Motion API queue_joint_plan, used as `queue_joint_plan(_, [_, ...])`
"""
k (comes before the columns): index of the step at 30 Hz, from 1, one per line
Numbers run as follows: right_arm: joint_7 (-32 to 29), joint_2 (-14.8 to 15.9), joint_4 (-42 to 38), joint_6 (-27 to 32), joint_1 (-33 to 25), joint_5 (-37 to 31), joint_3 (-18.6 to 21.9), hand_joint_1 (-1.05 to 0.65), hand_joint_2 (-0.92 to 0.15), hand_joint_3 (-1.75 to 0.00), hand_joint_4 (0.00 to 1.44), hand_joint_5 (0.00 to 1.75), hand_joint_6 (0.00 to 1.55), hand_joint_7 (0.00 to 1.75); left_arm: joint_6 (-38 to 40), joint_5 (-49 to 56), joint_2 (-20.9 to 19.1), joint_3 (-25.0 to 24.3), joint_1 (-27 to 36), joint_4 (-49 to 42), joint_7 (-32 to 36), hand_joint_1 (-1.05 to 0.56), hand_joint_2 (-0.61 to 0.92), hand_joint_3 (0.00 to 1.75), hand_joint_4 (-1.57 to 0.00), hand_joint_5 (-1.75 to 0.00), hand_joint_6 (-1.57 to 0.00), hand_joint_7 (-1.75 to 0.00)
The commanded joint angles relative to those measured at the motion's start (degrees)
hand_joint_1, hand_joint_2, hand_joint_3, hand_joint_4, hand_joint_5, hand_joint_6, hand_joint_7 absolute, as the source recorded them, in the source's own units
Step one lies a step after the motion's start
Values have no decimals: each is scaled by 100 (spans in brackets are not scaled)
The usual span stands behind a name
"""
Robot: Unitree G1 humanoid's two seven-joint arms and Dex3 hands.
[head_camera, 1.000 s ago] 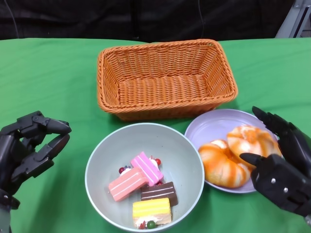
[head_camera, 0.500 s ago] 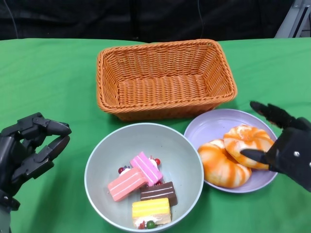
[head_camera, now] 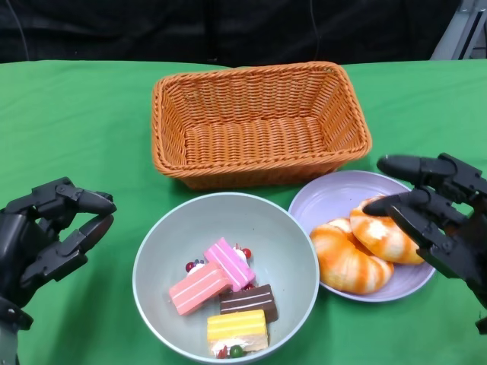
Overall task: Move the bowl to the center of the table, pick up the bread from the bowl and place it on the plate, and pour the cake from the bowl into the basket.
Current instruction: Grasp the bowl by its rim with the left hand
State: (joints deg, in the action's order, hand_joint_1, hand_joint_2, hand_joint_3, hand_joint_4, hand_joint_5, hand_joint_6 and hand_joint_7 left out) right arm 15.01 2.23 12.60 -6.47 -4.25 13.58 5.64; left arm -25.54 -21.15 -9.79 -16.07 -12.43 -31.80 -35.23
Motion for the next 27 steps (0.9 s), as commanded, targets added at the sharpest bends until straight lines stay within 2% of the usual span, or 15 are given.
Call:
queue_joint_plan(1, [34,117,-153,-265,-137,10,137,-10,-72,-63,69,133,76,92,-94,-35,-164,37,96,142,-239,-15,91,25,-73,-127,-93,-67])
queue_joint_plan(3, [52,161,-236,-374,-202,-64,154,-4,-67,-77,71,139,79,97,-179,118,-301,153,149,279,-419,-28,88,17,-66,-107,-83,-45])
queue_joint_plan(4, [59,182,-267,-414,-226,-96,160,-4,-66,-79,71,144,79,101,-174,188,-391,226,189,388,-514,-39,90,9,-64,-88,-80,-29])
queue_joint_plan(6, [76,215,-319,-472,-255,-112,173,-4,-65,-80,72,147,79,104,-101,275,-602,391,286,682,-743,-52,92,5,-56,-62,-71,-10])
queue_joint_plan(8, [115,235,-384,-501,-280,-37,203,-5,-67,-77,72,149,77,106,-20,386,-921,614,459,1219,-1068,-60,92,5,-46,-41,-56,-3])
queue_joint_plan(9, [138,238,-416,-499,-290,19,223,-4,-68,-77,72,149,77,107,-3,456,-1085,722,557,1524,-1205,-69,92,4,-33,-27,-45,-1])
queue_joint_plan(11, [127,220,-459,-446,-298,89,259,-4,-68,-77,72,150,77,108,-145,612,-1362,894,678,2097,-1394,-77,92,2,-26,-16,-39,0])
queue_joint_plan(13, [105,206,-506,-427,-290,103,276,-5,-68,-76,73,150,77,109,-384,748,-1526,990,690,2533,-1432,-83,88,0,-24,-12,-38,-1])
queue_joint_plan(17, [32,186,-593,-406,-255,90,299,-6,-71,-70,72,152,75,110,-867,1126,-1799,1130,582,3190,-1371,-89,83,0,-33,-17,-44,-4])
queue_joint_plan(18, [-31,170,-591,-360,-251,75,307,-8,-70,-68,73,150,77,108,-1189,1266,-1822,1151,511,3182,-1334,-86,81,0,-42,-23,-52,-7])
queue_joint_plan(20, [-138,132,-558,-261,-254,100,313,-8,-71,-66,74,148,78,106,-2197,1523,-1741,1184,317,2828,-1204,-82,79,0,-53,-31,-61,-11])
queue_joint_plan(22, [-211,114,-533,-198,-259,136,317,-7,-71,-66,73,149,77,106,-3129,1675,-1647,1227,127,2348,-1077,-68,72,0,-70,-38,-77,-16])
queue_joint_plan(24, [-256,110,-519,-167,-264,150,319,-7,-72,-65,73,149,77,106,-3804,1788,-1654,1294,-38,1933,-962,-63,70,0,-78,-36,-84,-14])
queue_joint_plan(27, [-335,82,-475,-104,-284,167,313,-6,-73,-65,71,149,76,107,-4920,2020,-1763,1537,-402,1163,-829,-57,74,1,-98,-25,-102,-8])
